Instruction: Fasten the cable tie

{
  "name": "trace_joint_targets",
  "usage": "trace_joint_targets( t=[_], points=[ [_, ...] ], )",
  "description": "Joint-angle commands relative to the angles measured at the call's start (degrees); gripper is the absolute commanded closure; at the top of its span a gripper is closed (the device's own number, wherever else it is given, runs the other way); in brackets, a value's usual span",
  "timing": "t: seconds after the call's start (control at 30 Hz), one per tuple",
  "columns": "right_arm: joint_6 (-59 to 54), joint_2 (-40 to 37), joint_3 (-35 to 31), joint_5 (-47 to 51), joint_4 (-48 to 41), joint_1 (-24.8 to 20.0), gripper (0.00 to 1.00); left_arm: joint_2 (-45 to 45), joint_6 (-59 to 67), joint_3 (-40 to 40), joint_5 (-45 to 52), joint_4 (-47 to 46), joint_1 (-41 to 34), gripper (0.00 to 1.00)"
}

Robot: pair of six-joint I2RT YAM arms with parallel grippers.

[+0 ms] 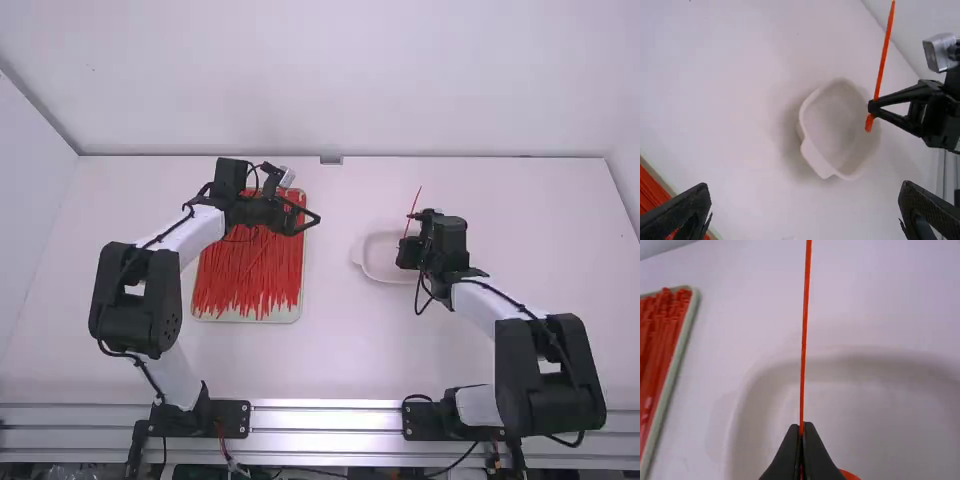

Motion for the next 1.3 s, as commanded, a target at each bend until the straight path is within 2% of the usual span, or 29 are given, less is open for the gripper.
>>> trace_joint_targets(
  t=[0.0, 0.2, 0.27, 0.37, 0.4, 0.67, 0.8, 1.1, 1.27],
  points=[
    [-0.13, 2.75, -0.76, 2.54, 1.07, -0.46, 1.00, -0.22, 1.22, 0.00, 1.75, -0.22, 0.33, 0.01],
    [-0.09, 8.48, -0.74, -0.50, 4.96, -1.05, 0.99, -0.22, 1.22, 0.00, 2.10, -0.37, 0.33, 0.01],
    [0.20, 8.74, -0.74, -0.44, 5.31, -1.01, 0.94, -0.22, 1.22, 0.00, 2.10, -0.42, 0.33, 0.01],
    [0.94, 8.76, -0.74, -0.07, 5.53, -1.05, 0.80, -0.22, 1.22, 0.00, 2.01, -0.57, 0.33, 0.01],
    [0.96, 8.74, -0.74, -0.04, 5.49, -1.07, 0.01, -0.22, 1.22, 0.00, 1.70, -0.57, 0.33, 0.01],
    [0.94, 7.17, -0.74, -0.50, 2.80, -1.81, 0.01, -0.55, 0.39, 0.00, -1.07, -1.51, 0.39, 0.01],
    [0.39, 2.29, -0.76, -0.48, -2.21, -1.20, 0.01, -2.93, 1.42, 0.00, -4.37, -6.38, 1.51, 0.01],
    [-0.72, -9.46, -0.76, 0.37, -9.70, 2.82, 0.01, -10.01, 6.43, 0.00, -4.46, -15.43, 1.70, 0.01],
    [-0.76, -12.48, -0.76, 0.37, -12.00, 5.01, 0.01, -10.73, 6.34, 0.00, -4.31, -16.70, 1.64, 0.01]
  ],
)
